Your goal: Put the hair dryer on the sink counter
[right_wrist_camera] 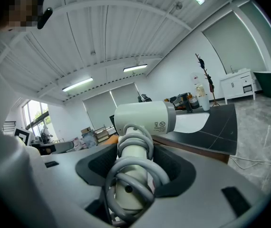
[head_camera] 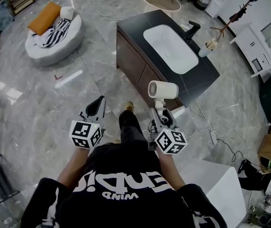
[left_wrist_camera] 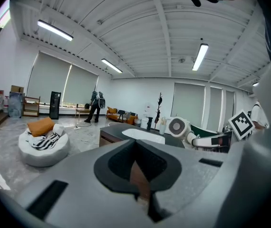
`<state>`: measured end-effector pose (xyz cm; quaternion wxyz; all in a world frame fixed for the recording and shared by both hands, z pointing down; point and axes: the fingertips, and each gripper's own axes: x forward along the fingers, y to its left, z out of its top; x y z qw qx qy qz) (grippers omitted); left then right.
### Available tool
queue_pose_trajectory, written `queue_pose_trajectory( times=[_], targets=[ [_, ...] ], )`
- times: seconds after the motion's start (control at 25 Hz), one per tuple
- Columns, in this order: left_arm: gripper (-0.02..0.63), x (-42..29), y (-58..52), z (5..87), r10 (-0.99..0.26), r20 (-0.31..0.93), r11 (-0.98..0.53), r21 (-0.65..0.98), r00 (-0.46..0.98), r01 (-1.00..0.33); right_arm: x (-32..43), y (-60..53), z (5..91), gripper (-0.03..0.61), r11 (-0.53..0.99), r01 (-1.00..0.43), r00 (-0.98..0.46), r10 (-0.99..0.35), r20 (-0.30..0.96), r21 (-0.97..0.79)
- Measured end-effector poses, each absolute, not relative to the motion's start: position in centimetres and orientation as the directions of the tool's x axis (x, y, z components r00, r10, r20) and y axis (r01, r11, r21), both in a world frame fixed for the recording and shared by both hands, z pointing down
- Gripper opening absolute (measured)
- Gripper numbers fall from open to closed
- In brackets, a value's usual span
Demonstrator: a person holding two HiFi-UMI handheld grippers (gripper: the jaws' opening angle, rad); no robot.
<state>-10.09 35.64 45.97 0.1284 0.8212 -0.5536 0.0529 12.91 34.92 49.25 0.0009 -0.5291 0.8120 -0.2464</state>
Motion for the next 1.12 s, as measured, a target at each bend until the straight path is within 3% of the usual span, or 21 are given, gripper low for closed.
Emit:
queue_pose_trajectory(
  times=[1.12],
  targets=[
    [0.009, -10.7, 5.2, 44.8, -0.89, 0.266, -0.339, 0.152, 0.369, -0.928, 11.8, 3.9, 48.0, 0.253, 0.336, -0.844, -0.468, -0.843, 0.266, -0.418]
  ],
)
